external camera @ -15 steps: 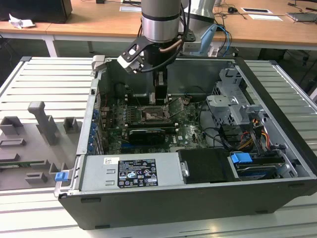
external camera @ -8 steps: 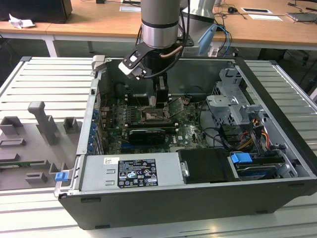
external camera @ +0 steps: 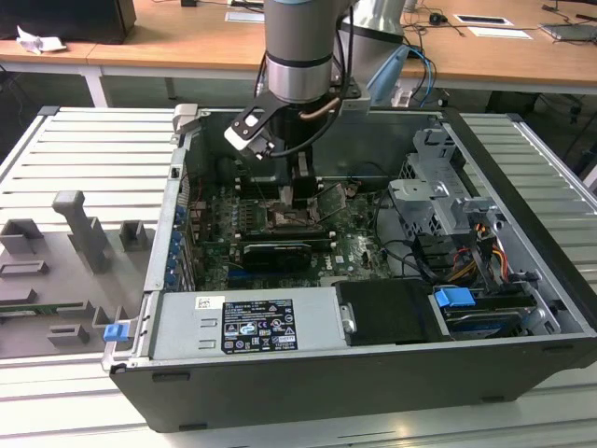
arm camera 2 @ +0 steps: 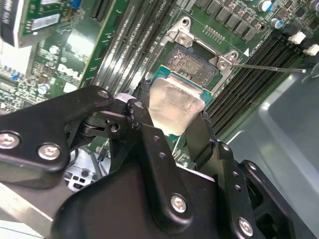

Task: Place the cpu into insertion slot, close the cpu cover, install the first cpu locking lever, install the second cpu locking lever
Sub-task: 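Place the cpu into insertion slot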

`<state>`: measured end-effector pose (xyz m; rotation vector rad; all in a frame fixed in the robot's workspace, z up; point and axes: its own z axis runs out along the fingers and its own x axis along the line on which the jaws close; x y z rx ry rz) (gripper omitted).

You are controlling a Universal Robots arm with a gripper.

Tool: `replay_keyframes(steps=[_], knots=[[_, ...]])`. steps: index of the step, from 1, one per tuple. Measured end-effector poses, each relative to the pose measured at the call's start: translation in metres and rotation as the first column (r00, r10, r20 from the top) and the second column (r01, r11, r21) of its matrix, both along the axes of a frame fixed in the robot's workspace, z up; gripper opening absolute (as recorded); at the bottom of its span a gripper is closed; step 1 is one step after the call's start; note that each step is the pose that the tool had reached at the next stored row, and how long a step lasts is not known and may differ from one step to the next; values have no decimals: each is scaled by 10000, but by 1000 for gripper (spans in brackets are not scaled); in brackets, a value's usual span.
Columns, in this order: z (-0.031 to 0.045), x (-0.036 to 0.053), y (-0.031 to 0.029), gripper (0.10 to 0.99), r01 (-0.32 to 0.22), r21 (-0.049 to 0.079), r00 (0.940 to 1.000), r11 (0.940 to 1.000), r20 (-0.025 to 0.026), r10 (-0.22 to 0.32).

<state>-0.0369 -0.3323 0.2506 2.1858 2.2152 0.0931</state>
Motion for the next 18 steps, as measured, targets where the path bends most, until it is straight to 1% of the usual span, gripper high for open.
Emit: replay_keyframes(steps=[2, 3, 4, 11, 15, 18], knots=[[-43, 0, 22, 529, 86, 3, 10000, 10000, 2, -86], [-77, 0, 40, 529, 116, 1, 9999, 9999, 1, -116], [-94, 0, 45, 529, 117, 1, 9999, 9999, 1, -117], [-214, -9, 66, 529, 92, 21, 10000, 10000, 2, -92], [-277, -58, 70, 529, 91, 21, 10000, 10000, 1, -91], [-317, -58, 73, 529, 89, 22, 10000, 10000, -1, -89]])
